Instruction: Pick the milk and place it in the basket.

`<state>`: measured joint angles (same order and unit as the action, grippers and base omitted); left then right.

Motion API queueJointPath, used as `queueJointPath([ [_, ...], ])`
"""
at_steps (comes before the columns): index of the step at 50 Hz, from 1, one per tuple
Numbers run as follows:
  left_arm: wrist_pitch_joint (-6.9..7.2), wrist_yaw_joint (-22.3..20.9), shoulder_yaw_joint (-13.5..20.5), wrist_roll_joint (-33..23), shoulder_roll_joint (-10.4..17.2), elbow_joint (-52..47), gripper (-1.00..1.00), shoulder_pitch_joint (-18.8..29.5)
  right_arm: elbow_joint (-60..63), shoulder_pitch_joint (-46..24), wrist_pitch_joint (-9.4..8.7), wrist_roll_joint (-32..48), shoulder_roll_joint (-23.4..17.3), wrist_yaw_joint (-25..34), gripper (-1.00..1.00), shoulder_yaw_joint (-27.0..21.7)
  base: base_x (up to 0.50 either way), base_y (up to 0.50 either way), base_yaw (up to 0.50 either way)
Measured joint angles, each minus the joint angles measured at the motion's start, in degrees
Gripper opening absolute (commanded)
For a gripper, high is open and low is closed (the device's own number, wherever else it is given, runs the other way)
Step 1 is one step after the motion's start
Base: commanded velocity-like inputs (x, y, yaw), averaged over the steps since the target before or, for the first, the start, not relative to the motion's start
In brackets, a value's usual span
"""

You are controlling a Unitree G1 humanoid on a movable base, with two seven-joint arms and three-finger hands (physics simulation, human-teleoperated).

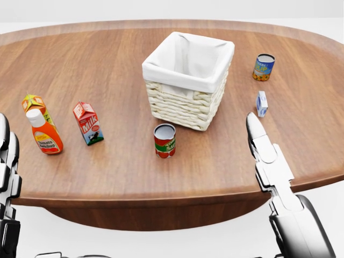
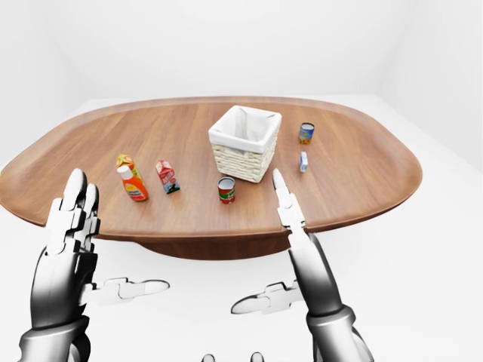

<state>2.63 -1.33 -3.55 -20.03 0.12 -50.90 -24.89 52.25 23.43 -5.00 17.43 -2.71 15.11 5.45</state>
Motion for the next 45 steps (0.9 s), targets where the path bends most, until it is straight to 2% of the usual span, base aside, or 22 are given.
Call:
queueJointPath([
  [17,-1.25,0.5,-0.7,-0.8,0.4,0.5,1.0,-0.5,1.1,0.9,0.12,-1.1,0.0,0.8,1.0,0.0,0.23,0.0,0.0],
  [45,-2.2,0.9,-1.0,-1.2,0.7,1.9,1.0,-0.5,1.3,1.3,0.28,-1.6,-0.2,1.2,1.0,0.2,0.22,0.0,0.0],
])
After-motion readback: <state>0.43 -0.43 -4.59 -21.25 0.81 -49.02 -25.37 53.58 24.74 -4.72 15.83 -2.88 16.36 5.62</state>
